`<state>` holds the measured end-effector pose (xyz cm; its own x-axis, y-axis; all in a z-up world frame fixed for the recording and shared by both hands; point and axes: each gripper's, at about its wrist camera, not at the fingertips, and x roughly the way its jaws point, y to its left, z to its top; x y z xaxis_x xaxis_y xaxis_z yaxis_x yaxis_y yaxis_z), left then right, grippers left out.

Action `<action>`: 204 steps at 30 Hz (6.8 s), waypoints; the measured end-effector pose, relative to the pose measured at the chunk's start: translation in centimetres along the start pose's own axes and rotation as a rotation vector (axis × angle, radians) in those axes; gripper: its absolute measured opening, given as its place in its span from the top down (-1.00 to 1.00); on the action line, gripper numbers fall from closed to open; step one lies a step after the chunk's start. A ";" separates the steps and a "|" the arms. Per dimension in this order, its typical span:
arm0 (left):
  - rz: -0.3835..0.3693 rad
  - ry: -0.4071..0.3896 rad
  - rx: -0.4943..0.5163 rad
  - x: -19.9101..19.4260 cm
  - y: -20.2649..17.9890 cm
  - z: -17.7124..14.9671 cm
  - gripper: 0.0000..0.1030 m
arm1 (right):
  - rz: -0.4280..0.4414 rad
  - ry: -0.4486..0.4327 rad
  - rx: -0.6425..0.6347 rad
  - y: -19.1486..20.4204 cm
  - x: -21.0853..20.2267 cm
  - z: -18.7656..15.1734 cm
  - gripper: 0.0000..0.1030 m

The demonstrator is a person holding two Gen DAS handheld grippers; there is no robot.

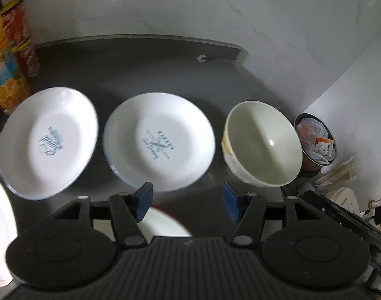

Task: Organize plates and bowls

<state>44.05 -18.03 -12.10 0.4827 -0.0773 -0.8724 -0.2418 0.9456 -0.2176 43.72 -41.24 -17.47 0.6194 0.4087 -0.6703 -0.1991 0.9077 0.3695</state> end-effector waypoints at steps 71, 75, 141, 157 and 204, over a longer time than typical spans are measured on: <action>-0.152 -0.135 -0.074 -5.5 4.8 0.0 0.85 | -0.016 -0.205 0.060 6.9 -5.9 -3.9 0.71; -0.159 -0.135 -0.063 -7.0 6.5 -0.8 0.85 | -0.026 -0.213 0.051 8.8 -6.9 -5.0 0.71; -0.050 0.016 -0.047 -6.9 14.4 -6.0 0.52 | 0.026 0.065 -0.023 12.2 -5.1 -12.0 0.58; 0.119 -0.071 -0.215 -10.6 17.4 -6.9 -0.53 | 0.217 0.145 -0.147 11.7 -5.5 -8.3 0.44; 0.096 -0.012 -0.273 -3.0 30.2 0.6 -0.49 | 0.074 0.337 -0.131 26.3 10.9 -2.8 -0.15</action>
<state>35.82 10.92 -15.73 0.4563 0.0142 -0.8897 -0.5036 0.8285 -0.2450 43.06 -12.63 -16.87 0.3194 0.4623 -0.8272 -0.3434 0.8701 0.3536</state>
